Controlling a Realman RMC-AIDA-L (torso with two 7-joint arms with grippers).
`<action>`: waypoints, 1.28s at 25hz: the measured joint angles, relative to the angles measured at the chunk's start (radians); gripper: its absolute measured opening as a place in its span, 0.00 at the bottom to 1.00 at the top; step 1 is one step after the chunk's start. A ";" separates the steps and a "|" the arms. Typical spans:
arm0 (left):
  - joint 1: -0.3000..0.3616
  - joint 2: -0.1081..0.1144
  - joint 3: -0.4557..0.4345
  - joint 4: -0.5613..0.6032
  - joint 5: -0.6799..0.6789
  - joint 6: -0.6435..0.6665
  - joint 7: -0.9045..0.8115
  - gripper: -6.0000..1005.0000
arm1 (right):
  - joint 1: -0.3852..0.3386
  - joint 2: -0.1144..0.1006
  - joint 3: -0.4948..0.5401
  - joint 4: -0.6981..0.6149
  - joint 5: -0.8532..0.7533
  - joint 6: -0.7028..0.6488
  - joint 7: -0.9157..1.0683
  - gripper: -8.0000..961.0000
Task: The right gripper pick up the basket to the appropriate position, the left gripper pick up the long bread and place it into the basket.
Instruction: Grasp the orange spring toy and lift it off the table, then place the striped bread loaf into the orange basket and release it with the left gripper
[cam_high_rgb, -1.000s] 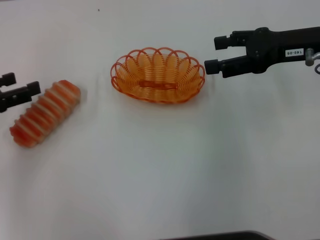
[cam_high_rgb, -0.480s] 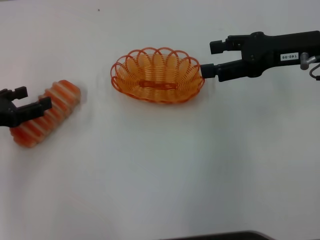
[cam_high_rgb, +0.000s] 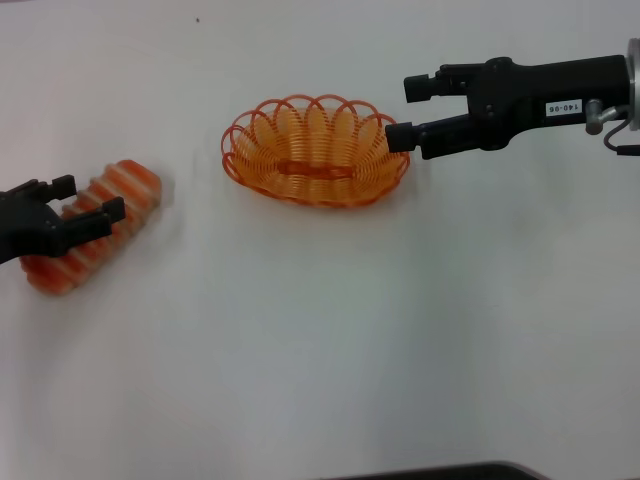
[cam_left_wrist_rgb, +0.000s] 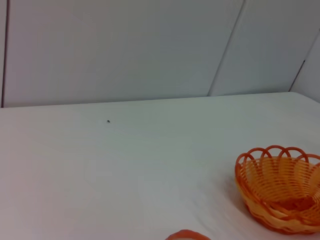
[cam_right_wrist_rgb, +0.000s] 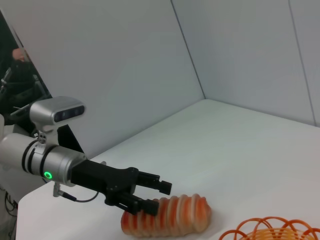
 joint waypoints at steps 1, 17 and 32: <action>-0.004 0.000 0.000 -0.013 0.000 -0.010 0.008 0.84 | 0.002 0.001 -0.001 0.004 -0.001 0.000 -0.001 1.00; -0.022 0.003 -0.003 -0.089 -0.001 -0.111 0.090 0.84 | 0.034 -0.003 0.008 0.026 0.002 0.000 -0.003 1.00; 0.007 0.006 -0.016 -0.070 -0.087 -0.032 0.122 0.61 | 0.040 -0.006 0.002 0.027 0.002 0.015 -0.002 1.00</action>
